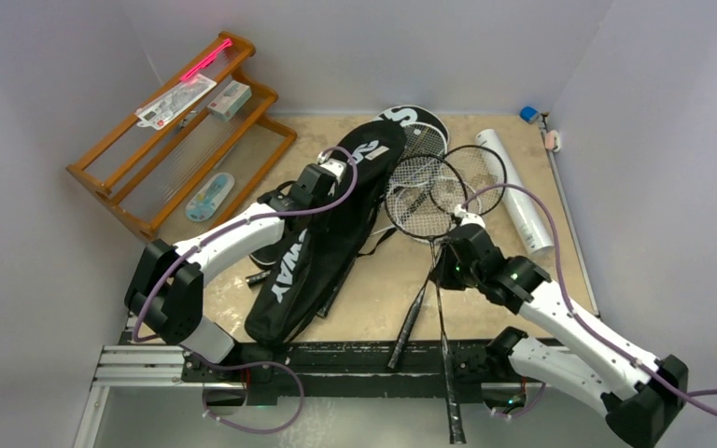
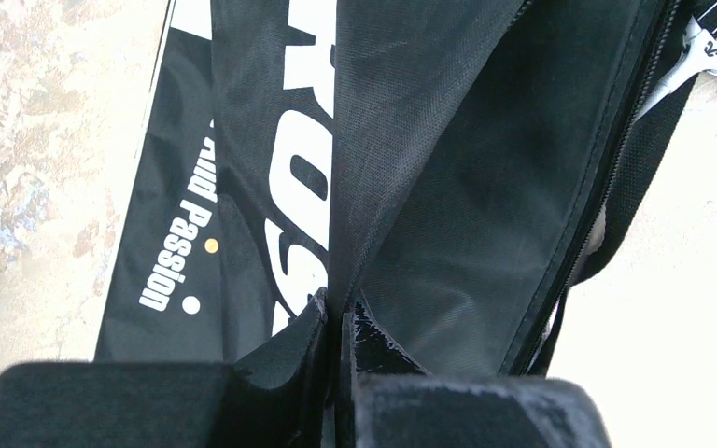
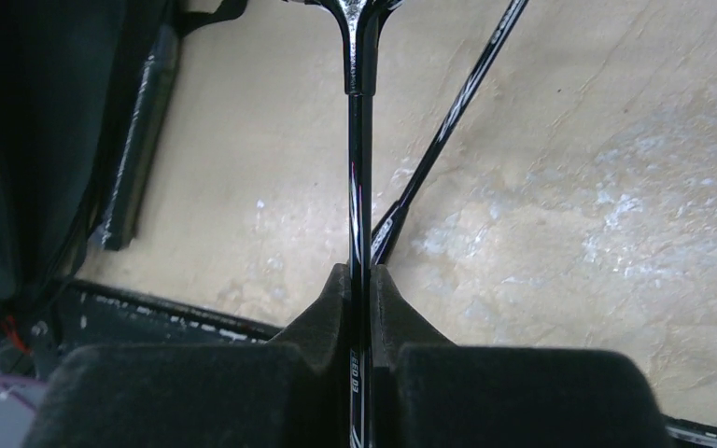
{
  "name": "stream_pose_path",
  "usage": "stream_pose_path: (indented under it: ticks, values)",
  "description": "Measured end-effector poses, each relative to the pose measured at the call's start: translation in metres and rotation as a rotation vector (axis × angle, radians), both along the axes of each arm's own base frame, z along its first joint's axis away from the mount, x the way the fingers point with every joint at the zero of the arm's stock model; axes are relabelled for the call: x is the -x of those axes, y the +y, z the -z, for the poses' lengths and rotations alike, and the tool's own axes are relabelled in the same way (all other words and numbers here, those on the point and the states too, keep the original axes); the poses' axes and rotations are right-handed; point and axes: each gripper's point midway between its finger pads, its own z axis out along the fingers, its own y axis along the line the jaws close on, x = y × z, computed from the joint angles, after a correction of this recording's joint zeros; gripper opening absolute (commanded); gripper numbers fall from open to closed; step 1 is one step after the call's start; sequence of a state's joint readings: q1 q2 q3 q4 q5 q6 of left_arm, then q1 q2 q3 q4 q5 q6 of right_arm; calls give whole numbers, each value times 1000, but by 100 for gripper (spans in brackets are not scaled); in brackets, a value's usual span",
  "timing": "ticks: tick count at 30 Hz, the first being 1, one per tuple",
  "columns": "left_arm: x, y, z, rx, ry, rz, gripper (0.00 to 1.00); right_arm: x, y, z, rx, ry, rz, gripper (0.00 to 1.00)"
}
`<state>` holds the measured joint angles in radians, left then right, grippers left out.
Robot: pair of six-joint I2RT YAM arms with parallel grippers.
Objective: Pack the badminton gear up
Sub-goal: Place the racket in the racket bag.
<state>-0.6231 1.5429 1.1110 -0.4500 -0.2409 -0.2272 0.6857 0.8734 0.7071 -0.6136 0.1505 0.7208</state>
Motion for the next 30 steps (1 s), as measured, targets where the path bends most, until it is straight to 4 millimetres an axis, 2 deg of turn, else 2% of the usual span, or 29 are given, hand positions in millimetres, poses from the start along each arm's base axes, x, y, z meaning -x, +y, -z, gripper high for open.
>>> stream_pose_path:
  ticks: [4,11,17,26,30]
  values:
    - [-1,2,0,-6,-5,-8,0,14,3,-11,-53,-8,-46,0]
    - [-2,4,-1,-14,-11,-17,0,33,12,-10,-43,63,-152,0]
    - [-3,6,-1,-19,-15,-28,0,43,26,-19,-54,66,-249,0]
    - [-5,10,-2,-22,-21,-53,0,75,63,-6,103,110,-453,0]
    - [-5,10,-3,-19,-24,-52,0,76,73,-1,169,102,-473,0]
